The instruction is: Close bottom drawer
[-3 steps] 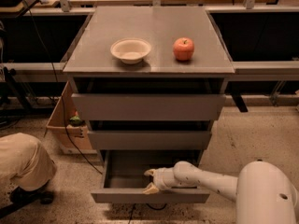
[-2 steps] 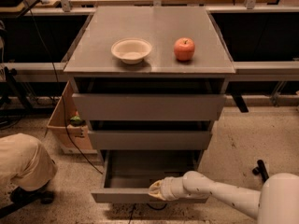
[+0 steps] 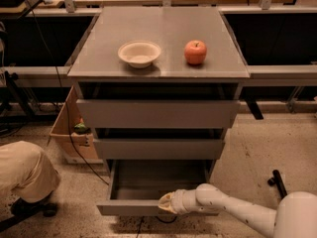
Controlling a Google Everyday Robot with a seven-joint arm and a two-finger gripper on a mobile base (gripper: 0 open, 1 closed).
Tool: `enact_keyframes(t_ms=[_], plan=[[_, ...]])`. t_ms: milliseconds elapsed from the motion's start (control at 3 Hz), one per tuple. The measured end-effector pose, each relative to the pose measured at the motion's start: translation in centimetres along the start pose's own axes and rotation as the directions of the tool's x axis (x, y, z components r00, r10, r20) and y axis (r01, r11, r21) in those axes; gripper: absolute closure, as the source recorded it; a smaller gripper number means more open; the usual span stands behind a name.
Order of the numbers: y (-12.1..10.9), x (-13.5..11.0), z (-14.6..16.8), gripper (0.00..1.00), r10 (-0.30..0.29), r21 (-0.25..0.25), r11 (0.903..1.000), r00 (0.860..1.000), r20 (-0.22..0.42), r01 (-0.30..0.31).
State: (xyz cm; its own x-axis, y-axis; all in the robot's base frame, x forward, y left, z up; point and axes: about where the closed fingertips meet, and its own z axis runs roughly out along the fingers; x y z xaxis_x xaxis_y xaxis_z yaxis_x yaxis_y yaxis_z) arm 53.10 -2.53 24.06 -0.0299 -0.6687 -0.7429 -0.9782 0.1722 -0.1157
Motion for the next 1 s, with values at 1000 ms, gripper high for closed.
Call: enact_keyframes(t_ms=[1000], plan=[[-0.08,3.10,0.83,1.00,-0.044,-0.009,0.9990,0.998,0.040,0.044]])
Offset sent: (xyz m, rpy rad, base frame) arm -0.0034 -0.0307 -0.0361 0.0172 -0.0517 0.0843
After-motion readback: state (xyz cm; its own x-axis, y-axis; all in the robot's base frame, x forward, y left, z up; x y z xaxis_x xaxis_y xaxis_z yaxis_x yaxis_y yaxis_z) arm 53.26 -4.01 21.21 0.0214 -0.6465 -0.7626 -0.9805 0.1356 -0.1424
